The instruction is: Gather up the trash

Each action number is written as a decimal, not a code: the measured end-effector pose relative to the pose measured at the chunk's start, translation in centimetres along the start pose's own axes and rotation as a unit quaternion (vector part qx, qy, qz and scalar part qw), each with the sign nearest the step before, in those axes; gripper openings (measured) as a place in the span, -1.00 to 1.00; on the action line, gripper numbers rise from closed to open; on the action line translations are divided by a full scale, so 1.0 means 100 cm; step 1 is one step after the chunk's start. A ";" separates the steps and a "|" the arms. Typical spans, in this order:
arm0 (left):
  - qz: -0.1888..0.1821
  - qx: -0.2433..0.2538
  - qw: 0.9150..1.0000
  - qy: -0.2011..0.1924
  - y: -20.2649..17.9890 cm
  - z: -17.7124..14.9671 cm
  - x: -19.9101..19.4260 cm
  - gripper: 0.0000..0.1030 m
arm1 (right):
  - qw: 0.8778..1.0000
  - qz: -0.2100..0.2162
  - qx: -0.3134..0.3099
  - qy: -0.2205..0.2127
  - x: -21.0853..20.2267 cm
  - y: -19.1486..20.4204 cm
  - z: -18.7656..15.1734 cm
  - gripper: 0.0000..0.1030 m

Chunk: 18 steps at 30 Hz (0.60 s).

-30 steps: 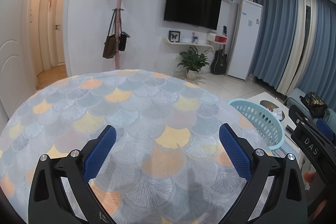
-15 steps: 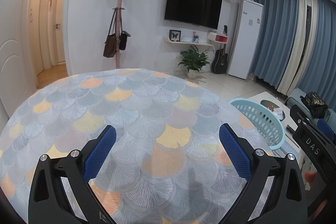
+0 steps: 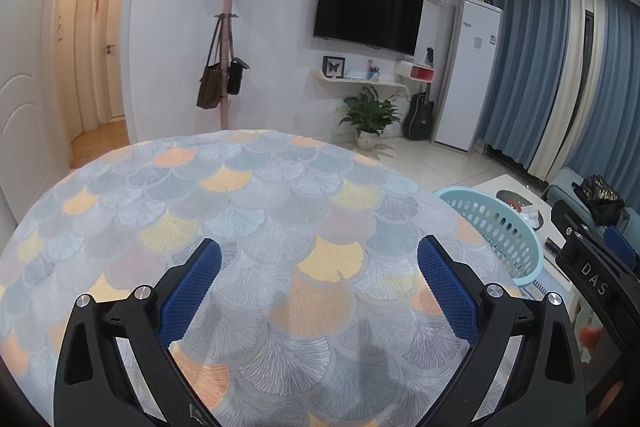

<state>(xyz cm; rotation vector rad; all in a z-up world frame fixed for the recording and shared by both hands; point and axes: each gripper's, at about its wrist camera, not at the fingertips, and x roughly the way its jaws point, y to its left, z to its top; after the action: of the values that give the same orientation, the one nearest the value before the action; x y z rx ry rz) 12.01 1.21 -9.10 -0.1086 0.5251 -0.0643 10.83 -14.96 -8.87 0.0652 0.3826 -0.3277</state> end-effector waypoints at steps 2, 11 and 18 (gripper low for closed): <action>0.000 0.000 1.000 0.000 0.000 0.000 0.000 0.85 | 1.000 0.000 0.000 0.000 0.000 0.000 0.000 0.78; -0.008 -0.006 1.000 0.008 0.001 -0.001 0.002 0.85 | 1.000 0.000 0.000 0.000 0.000 0.000 0.001 0.78; -0.014 -0.007 1.000 0.009 0.001 -0.003 0.002 0.85 | 1.000 0.000 0.000 0.000 0.000 -0.001 0.002 0.78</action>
<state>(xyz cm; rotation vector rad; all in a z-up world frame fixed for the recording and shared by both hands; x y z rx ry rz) 12.04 1.23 -9.45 -0.1295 0.5414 -0.0890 10.87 -15.04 -8.72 0.0647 0.3828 -0.3276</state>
